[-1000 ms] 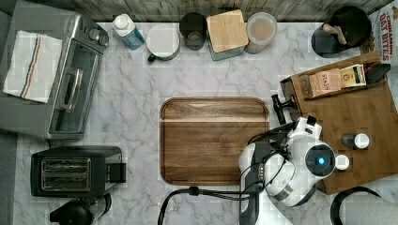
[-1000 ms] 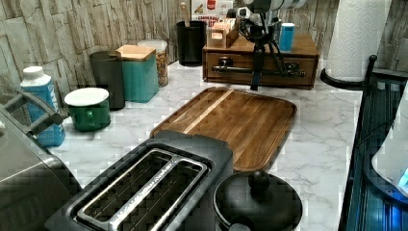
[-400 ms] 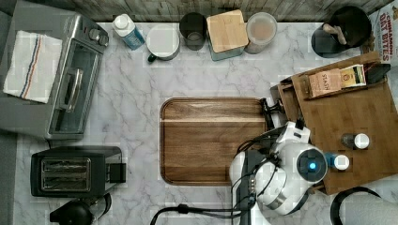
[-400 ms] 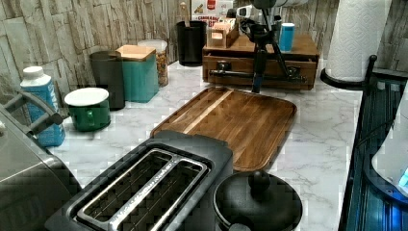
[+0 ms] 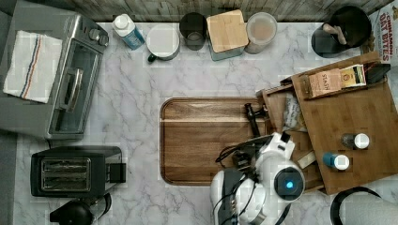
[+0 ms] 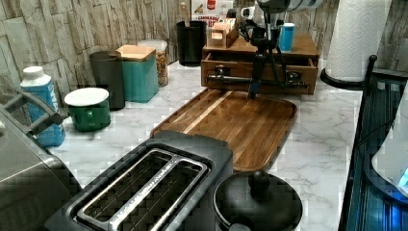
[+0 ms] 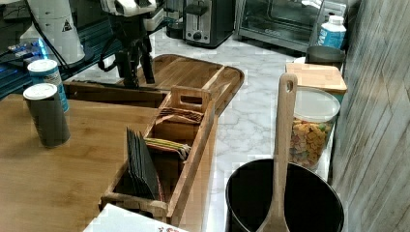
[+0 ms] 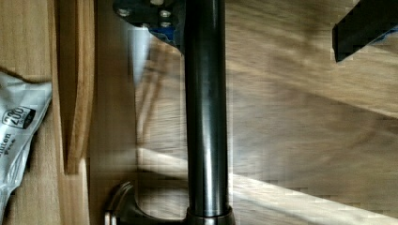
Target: Open the drawer.
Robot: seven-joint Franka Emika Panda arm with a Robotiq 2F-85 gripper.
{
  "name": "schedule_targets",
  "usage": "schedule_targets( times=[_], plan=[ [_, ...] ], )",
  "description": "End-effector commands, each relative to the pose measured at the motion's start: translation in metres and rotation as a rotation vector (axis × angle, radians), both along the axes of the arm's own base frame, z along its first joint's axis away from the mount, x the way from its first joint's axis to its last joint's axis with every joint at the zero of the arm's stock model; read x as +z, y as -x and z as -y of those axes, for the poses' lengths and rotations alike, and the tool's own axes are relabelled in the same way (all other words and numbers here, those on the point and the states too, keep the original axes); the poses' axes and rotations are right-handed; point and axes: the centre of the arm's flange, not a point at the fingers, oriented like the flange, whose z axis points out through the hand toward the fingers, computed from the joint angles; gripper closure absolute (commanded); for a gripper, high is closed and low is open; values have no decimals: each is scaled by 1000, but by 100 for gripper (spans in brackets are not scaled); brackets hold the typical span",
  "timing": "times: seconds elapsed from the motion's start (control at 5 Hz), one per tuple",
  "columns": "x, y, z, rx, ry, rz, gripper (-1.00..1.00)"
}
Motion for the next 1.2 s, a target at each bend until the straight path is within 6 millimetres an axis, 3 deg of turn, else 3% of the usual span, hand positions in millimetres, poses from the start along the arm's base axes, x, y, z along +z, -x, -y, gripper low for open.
schedule_targets(
  times=[0.2, 1.2],
  plan=[
    [-13, 85, -161, 256, -18, -85, -100],
    [-13, 85, -161, 256, -19, -86, -100]
  ],
)
